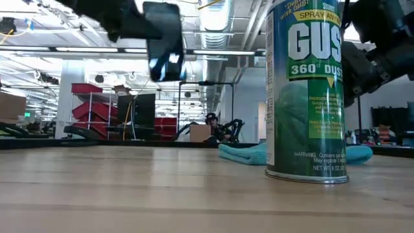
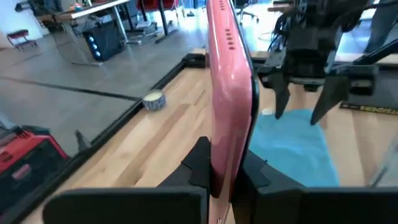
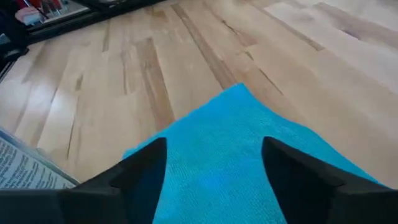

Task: Apply microfiber cloth
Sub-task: Wipe the device with a microfiber cloth

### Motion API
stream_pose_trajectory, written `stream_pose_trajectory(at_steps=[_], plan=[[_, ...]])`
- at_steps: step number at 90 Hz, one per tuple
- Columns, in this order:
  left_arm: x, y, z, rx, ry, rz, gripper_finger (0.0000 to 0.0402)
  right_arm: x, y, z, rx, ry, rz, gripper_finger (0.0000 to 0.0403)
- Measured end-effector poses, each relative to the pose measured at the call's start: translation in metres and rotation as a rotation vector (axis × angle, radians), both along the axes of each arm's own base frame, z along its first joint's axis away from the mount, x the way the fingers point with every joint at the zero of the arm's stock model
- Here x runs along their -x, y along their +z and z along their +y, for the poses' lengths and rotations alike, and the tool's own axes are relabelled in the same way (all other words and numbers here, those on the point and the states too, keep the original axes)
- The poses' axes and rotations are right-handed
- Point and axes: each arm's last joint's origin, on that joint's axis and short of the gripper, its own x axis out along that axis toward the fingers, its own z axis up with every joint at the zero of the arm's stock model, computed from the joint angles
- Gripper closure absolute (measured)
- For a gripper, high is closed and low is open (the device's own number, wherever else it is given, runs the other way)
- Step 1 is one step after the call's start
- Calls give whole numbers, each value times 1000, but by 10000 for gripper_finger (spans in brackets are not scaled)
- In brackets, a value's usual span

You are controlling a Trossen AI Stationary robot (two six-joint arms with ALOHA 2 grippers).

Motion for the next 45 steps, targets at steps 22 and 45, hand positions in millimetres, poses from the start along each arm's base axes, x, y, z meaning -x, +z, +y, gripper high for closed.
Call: stream_pose_trajectory(at_steps=[22,45], plan=[[33,-38,7,211,-10,-109,398,0,0,0,-1,0,-3,148],[42,-66,7,419,-59,-136,398,0,0,0,-1,0,-4,148]])
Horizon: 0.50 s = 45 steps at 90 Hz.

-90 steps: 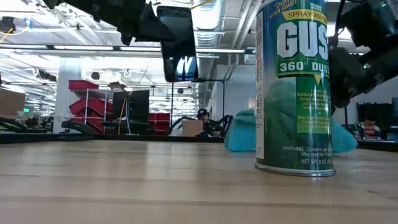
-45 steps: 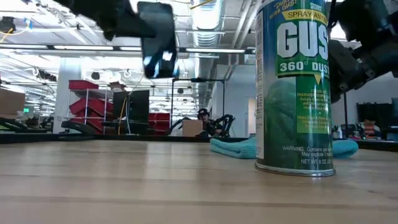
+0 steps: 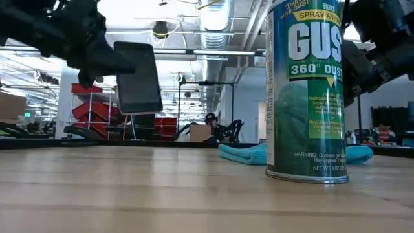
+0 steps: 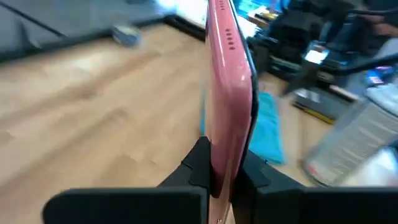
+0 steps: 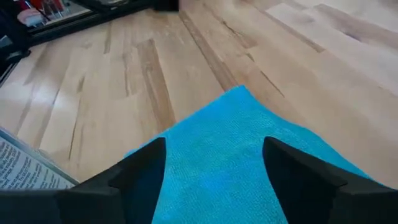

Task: Apply microfiber cloth
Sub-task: Wipe the device with a microfiber cloth

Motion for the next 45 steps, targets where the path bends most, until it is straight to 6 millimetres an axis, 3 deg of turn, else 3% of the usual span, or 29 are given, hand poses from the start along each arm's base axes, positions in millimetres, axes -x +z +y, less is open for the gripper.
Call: stream_pose_trajectory(at_steps=[45], plan=[[11,-32,-2,309,-95,48,398,0,0,0,0,-1,0,148]])
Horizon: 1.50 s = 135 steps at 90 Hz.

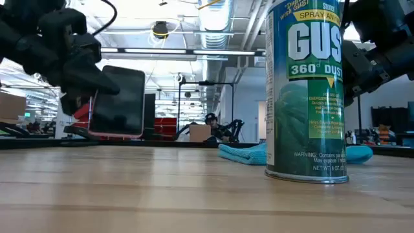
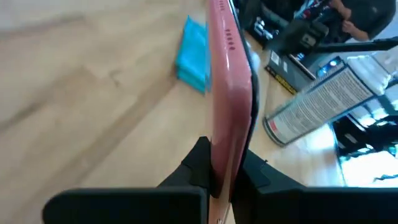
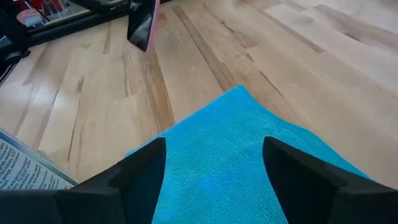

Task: Apply microfiber cloth
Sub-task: Wipe the device with a microfiber cloth

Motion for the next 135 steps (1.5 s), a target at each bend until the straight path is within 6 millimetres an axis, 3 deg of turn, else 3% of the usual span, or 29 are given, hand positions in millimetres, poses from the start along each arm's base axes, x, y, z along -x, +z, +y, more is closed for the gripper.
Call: stream_pose_trajectory(at_steps=[41,81,135], plan=[[15,-29,0,222,-21,95,395,0,0,0,0,0,0,148],[21,-40,4,76,8,204,287,0,0,0,0,0,0,148],[28,-54,8,-16,72,375,256,0,0,0,0,2,3,148]])
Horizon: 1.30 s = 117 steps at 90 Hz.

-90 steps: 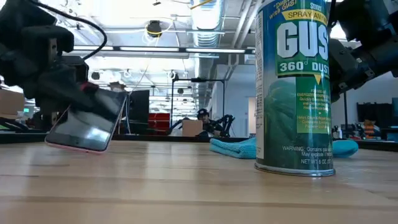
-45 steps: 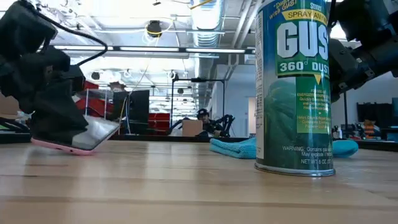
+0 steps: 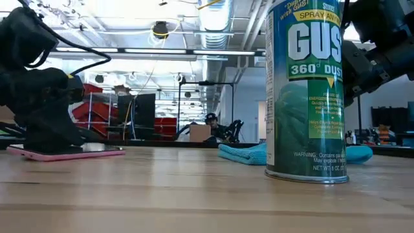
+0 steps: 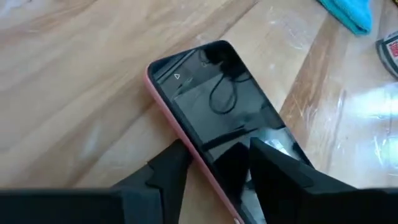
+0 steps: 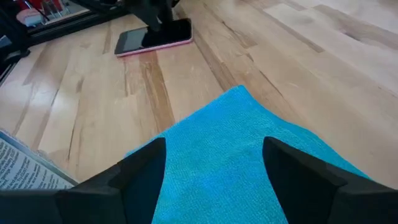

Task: Apply microfiber cloth
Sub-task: Wipe the device with a microfiber cloth, then return to Home Position

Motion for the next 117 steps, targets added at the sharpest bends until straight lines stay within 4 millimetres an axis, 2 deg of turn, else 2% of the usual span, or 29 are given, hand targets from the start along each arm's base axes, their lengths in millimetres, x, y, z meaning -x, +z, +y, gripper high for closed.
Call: stream_pose_trajectory(at_steps=[16,52,72,84,94,109,117], plan=[[-4,-6,-1,-39,-8,22,256,0,0,0,1,1,1,148],[-11,1,-2,-130,-108,-61,271,3,9,0,20,21,-28,161],[-21,25,-6,-179,-204,-176,267,15,25,1,28,52,-36,175],[-20,39,-7,-227,-282,-212,263,27,31,0,22,64,1,182],[-14,46,-7,-254,-359,-210,267,40,32,-1,33,74,72,226],[-6,59,-10,-355,-457,-323,282,50,34,-2,67,100,115,375],[-2,63,-8,-416,-472,-352,293,52,36,-1,86,118,107,389]])
